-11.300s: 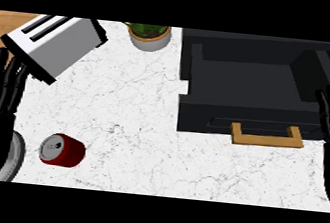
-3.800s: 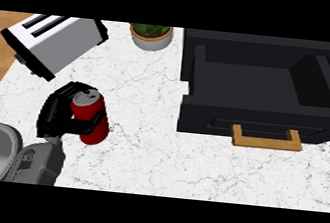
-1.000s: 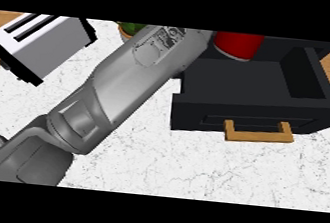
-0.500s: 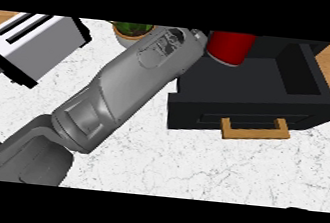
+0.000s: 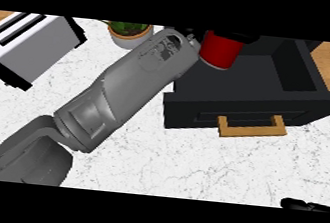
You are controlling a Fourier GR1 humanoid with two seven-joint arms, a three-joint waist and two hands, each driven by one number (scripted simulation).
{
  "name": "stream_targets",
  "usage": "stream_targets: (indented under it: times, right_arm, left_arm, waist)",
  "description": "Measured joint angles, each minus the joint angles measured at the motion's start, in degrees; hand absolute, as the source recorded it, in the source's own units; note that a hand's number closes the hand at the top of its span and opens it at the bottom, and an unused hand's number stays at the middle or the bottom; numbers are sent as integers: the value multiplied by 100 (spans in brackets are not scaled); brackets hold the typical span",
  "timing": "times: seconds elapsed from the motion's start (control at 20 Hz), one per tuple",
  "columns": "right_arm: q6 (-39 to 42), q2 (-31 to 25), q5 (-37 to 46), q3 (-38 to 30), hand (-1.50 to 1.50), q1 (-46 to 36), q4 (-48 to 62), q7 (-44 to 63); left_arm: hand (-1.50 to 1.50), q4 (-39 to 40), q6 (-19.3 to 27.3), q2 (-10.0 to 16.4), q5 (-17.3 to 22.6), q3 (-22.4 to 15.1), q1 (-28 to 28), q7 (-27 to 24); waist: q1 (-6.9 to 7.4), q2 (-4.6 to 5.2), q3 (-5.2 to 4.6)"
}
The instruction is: Pick up the can, place it into the drawer and close the drawer
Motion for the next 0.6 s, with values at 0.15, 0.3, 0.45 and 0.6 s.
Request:
stream_targets:
  times: [0.15, 0.3, 0.45, 0.6]
  right_arm:
    - [-15, -23, -31, -12, -150, -62, -47, 63]
    - [28, -107, -119, -59, -150, -145, -67, 123]
    - [11, -74, -78, 3, -150, -161, -88, 127]
    - [16, -118, -92, 2, -150, -221, -95, 206]
  left_arm:
    - [-150, 83, 92, -1, 38, -159, 16, -83]
    - [-150, 129, 227, -1, 113, -288, 39, -76]
    - [-150, 175, 398, 0, 189, -393, 63, -79]
    - [-150, 192, 546, 0, 270, -466, 137, -160]
  waist:
    - [-42, 7, -1]
    - [-82, 14, 1]
    - [-118, 25, 1]
    - [-120, 31, -1]
